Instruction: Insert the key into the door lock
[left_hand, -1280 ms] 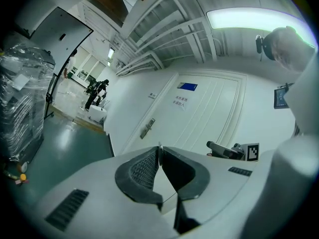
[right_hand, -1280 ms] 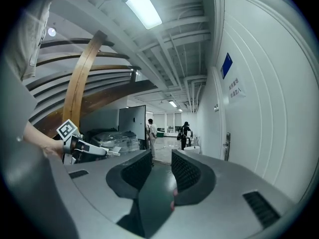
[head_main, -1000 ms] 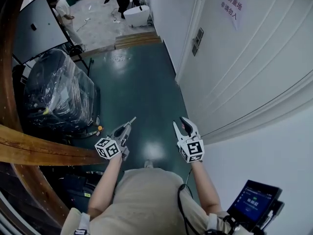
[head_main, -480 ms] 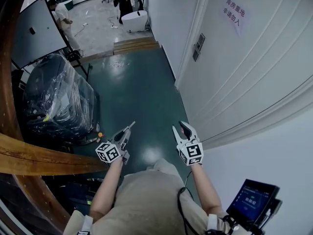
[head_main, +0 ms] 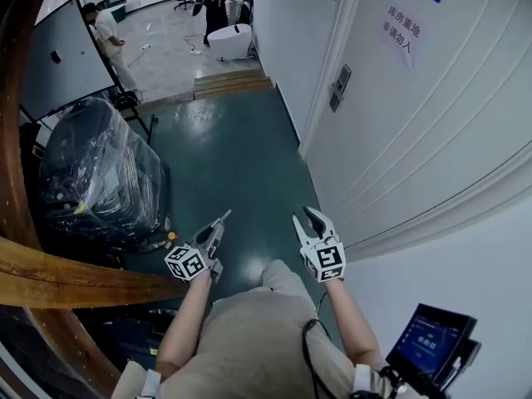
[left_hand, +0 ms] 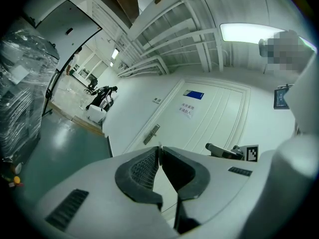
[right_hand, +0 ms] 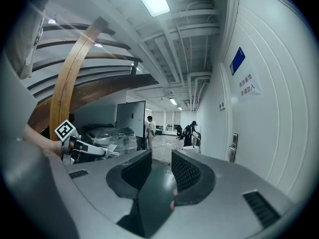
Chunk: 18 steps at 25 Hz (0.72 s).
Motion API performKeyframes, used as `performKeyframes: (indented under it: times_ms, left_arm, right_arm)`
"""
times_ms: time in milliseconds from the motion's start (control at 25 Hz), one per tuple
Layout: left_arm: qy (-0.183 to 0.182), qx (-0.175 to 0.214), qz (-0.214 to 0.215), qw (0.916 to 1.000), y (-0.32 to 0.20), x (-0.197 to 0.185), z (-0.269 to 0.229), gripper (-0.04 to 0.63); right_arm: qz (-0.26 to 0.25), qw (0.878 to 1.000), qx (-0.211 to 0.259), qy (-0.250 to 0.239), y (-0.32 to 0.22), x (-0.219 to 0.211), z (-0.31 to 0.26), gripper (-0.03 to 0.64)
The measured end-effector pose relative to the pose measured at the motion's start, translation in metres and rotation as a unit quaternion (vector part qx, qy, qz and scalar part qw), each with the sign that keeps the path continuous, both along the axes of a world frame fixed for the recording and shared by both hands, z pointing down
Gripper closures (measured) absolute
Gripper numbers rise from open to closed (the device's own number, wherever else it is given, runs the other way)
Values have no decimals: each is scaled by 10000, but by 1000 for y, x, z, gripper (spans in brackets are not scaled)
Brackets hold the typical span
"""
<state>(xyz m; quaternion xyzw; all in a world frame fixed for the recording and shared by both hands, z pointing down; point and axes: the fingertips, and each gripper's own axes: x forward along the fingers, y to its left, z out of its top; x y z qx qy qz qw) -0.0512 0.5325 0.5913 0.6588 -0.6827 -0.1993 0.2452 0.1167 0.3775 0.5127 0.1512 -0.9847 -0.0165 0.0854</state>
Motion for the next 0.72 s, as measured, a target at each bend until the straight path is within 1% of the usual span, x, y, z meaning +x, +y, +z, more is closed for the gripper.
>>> performKeyframes:
  times_ms: [240,360,480,640,720]
  left_arm:
    - [124,-29,-19,9999,-24,-9,1,563]
    - [89,-13,5,10000,-41,-16,1,563]
    - [82,-87,-40,9999,-61,-27,4,563]
    - [119,-156,-71,9998,-103,-40,3,563]
    - [117,-158,-66,9998,-113,-45,-4,563]
  right_arm:
    - [-9,10000,-26,14,-23,-12,3,485]
    - [18,10000,-53,20,-44,-20,5,485]
    - [-2,10000,-85,16,-67,-31,10,485]
    - [-66,10000,20,69,-107,-46,5,485]
    - [-56,9999,96,104,-115,-52,1,485]
